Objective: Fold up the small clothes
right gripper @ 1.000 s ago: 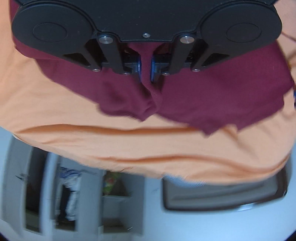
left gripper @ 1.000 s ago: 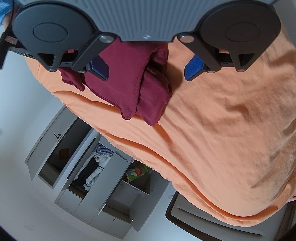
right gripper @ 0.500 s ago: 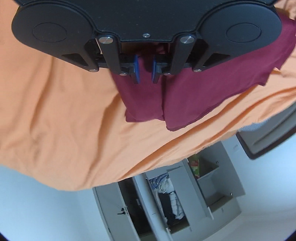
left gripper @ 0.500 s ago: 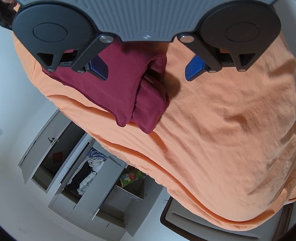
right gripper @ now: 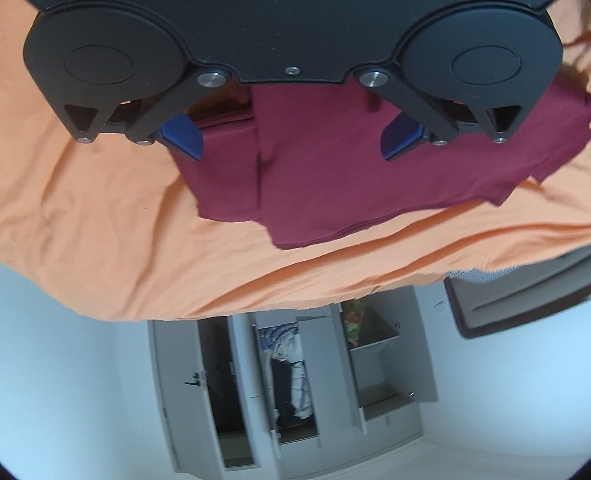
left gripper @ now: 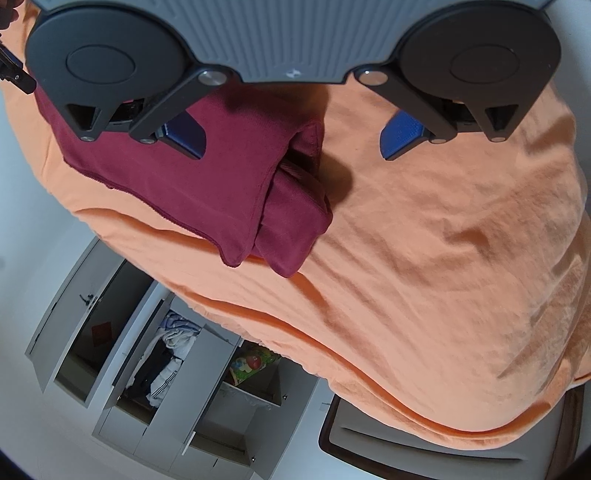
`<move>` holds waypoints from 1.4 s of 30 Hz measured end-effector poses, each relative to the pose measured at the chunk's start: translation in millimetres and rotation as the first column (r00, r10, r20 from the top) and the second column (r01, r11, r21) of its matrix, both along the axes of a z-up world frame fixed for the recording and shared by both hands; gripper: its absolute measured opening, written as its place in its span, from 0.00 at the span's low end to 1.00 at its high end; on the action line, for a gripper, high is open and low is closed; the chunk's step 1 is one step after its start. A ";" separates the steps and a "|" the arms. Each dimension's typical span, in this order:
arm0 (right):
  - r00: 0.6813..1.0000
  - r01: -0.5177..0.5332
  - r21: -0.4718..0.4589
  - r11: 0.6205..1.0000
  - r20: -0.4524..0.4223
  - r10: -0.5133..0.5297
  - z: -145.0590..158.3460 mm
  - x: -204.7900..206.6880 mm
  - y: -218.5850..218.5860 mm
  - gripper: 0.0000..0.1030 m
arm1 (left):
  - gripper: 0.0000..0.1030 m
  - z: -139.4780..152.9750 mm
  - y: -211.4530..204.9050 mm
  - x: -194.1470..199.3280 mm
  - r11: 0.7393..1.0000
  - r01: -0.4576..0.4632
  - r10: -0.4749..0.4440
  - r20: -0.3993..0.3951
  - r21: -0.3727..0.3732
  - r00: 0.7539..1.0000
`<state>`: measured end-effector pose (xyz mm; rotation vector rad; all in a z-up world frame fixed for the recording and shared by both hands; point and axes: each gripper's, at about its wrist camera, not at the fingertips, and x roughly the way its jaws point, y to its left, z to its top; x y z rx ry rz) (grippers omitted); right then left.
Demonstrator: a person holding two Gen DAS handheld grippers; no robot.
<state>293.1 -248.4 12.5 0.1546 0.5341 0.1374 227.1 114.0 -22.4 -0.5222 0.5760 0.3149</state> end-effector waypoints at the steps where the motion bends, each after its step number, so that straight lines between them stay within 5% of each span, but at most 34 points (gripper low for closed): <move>1: 1.000 -0.009 -0.013 1.000 0.002 0.009 0.3 -1.0 3.6 0.99 | 1.00 0.2 -0.2 0.3 1.000 -0.002 0.002 -0.006 0.003 1.000; 19: 0.983 -0.177 -0.111 0.978 0.019 0.181 3.6 -11.7 70.6 0.99 | 1.00 -2.1 -1.8 5.1 1.000 0.014 -0.012 -0.051 0.027 0.999; 31: 0.946 -0.318 -0.203 0.926 -0.008 0.324 3.4 2.6 129.5 0.99 | 1.00 -2.4 -0.8 7.8 0.999 0.018 -0.016 -0.067 0.033 0.998; 42: 0.968 -0.245 -0.279 0.928 -0.024 0.249 -16.0 14.2 143.4 0.99 | 1.00 -6.4 1.6 10.7 0.999 0.019 -0.016 -0.074 0.029 0.997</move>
